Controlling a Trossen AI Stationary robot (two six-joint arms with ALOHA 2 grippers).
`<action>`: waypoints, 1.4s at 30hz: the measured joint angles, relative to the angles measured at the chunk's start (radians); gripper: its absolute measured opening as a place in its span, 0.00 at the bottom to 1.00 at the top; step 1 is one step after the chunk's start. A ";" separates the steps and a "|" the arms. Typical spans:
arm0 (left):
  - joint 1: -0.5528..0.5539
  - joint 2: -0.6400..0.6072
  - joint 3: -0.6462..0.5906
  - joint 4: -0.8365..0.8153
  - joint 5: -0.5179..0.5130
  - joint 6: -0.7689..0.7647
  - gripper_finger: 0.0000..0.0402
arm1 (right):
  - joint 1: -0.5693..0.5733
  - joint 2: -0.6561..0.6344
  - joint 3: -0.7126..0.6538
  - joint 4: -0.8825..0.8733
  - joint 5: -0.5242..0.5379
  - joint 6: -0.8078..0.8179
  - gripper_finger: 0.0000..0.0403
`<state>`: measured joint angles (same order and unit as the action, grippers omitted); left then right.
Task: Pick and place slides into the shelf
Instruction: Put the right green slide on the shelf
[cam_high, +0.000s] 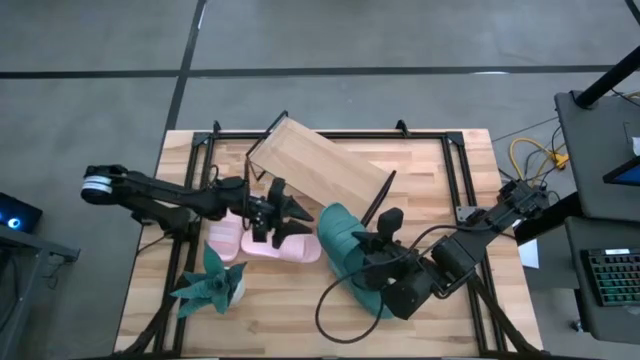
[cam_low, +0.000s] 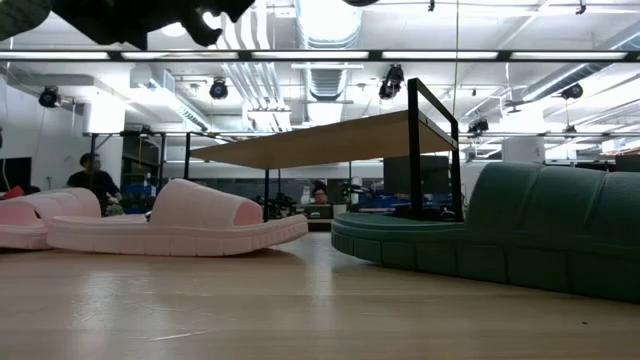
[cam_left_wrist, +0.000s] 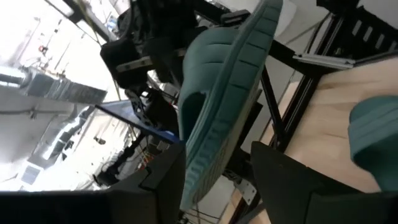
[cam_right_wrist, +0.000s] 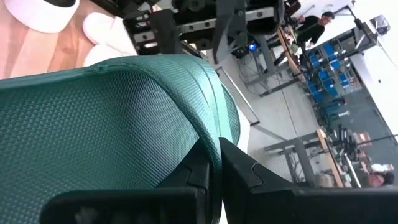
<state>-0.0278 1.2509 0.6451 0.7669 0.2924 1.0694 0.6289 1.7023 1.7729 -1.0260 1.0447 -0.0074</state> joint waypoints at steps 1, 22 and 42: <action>-0.005 0.009 0.007 0.000 0.000 0.014 0.41 | 0.000 0.000 0.000 0.000 0.000 0.000 0.03; -0.046 0.120 0.125 0.000 -0.038 0.144 0.41 | -0.037 -0.004 0.000 -0.023 -0.004 0.010 0.03; -0.045 0.097 0.138 -0.003 -0.042 0.072 0.12 | -0.042 -0.011 0.001 0.000 0.004 -0.002 0.04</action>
<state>-0.0726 1.3477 0.7830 0.7639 0.2502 1.1417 0.5865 1.6913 1.7737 -1.0258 1.0488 -0.0092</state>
